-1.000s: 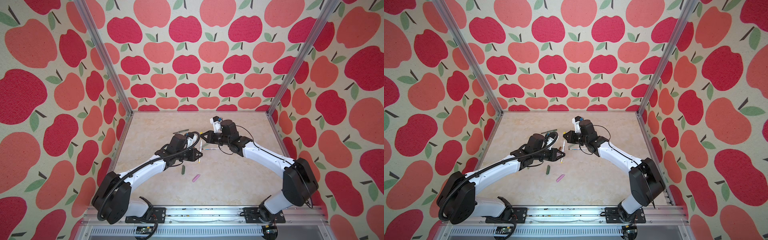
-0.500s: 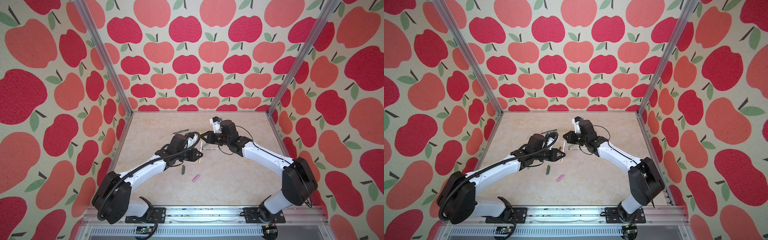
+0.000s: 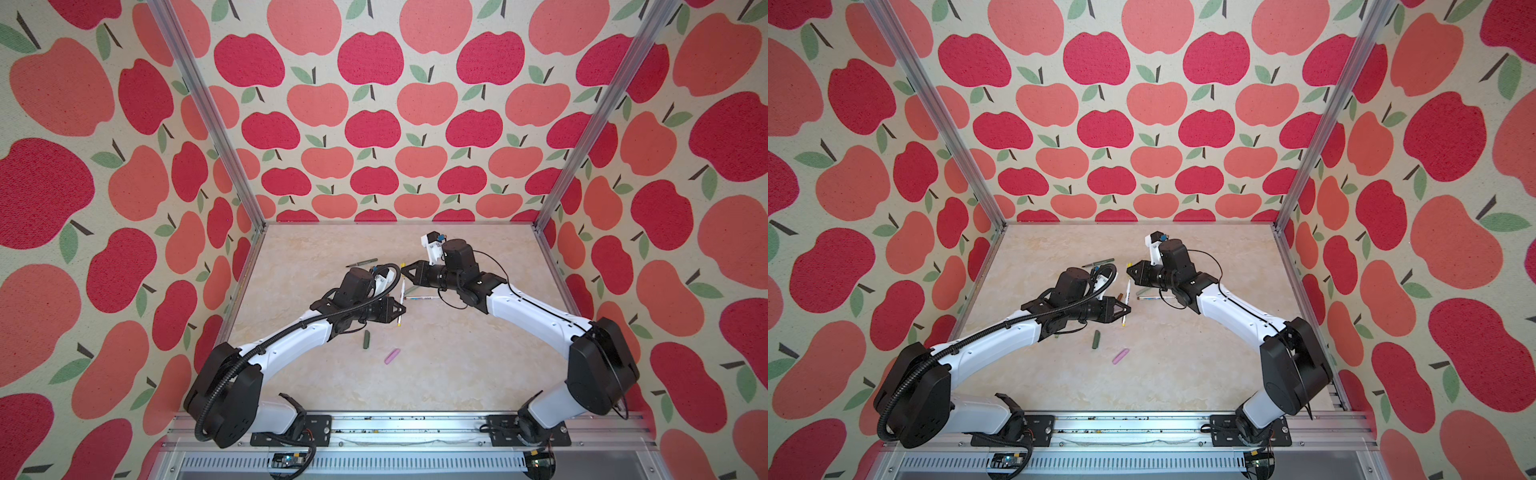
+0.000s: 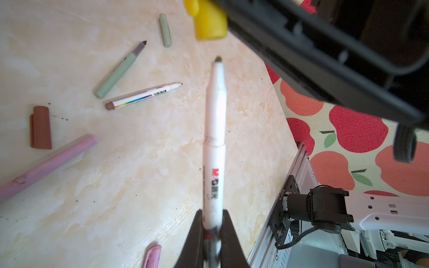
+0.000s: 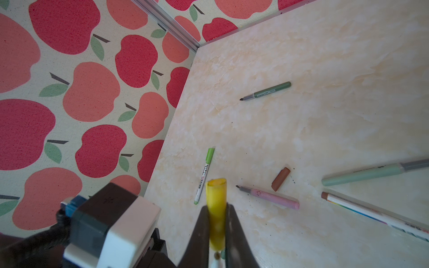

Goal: Insert the pens into the pen caps
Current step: 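Lower the yellow cap onto the white pen tip with the right gripper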

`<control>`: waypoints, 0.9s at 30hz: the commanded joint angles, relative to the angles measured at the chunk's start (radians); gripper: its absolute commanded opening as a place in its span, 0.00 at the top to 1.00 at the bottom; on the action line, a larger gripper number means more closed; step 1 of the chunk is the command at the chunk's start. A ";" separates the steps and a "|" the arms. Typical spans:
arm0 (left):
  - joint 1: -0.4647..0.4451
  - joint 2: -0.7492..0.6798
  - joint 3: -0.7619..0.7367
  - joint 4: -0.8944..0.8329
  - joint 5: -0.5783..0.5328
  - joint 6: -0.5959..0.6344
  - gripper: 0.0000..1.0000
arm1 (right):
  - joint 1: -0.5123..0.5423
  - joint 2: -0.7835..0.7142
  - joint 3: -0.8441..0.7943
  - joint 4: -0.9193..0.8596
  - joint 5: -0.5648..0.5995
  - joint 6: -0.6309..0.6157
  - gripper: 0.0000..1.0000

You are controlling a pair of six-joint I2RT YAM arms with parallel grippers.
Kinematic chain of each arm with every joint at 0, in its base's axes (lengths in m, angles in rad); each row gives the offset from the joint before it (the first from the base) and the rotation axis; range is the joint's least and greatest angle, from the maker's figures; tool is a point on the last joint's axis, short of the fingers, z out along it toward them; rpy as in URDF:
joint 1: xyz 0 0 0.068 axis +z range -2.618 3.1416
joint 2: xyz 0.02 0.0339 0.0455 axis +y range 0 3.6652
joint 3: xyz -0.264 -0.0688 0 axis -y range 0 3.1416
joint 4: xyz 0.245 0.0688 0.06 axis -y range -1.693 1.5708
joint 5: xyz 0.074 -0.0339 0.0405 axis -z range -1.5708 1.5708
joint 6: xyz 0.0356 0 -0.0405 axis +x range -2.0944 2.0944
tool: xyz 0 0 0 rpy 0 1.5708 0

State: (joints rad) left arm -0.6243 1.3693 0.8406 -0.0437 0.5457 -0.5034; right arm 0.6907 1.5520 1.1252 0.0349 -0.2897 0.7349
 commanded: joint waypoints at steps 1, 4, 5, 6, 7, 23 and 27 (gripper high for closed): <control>-0.003 0.011 0.015 0.004 -0.014 0.013 0.95 | -0.003 -0.035 -0.023 -0.013 0.008 -0.011 0.96; -0.002 0.008 0.017 0.004 -0.015 0.013 0.95 | -0.003 -0.034 -0.037 -0.012 0.003 -0.007 0.96; -0.002 0.007 0.017 0.004 -0.015 0.013 0.95 | -0.002 -0.035 -0.040 -0.011 0.003 -0.006 0.96; -0.002 0.007 0.017 0.004 -0.015 0.014 0.95 | -0.002 -0.036 -0.044 -0.009 0.001 -0.003 0.96; -0.003 0.007 0.017 0.003 -0.016 0.015 0.95 | -0.002 -0.035 -0.047 -0.007 0.000 -0.003 0.96; -0.001 0.017 0.012 0.008 -0.011 0.015 0.95 | 0.001 -0.046 -0.048 -0.007 0.018 0.000 0.96; -0.003 0.015 0.014 0.009 -0.005 0.013 0.95 | -0.003 -0.029 -0.021 -0.007 0.030 -0.005 0.96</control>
State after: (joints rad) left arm -0.6243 1.3693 0.8406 -0.0505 0.5381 -0.5034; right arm 0.6914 1.5326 1.0725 0.0353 -0.2790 0.7353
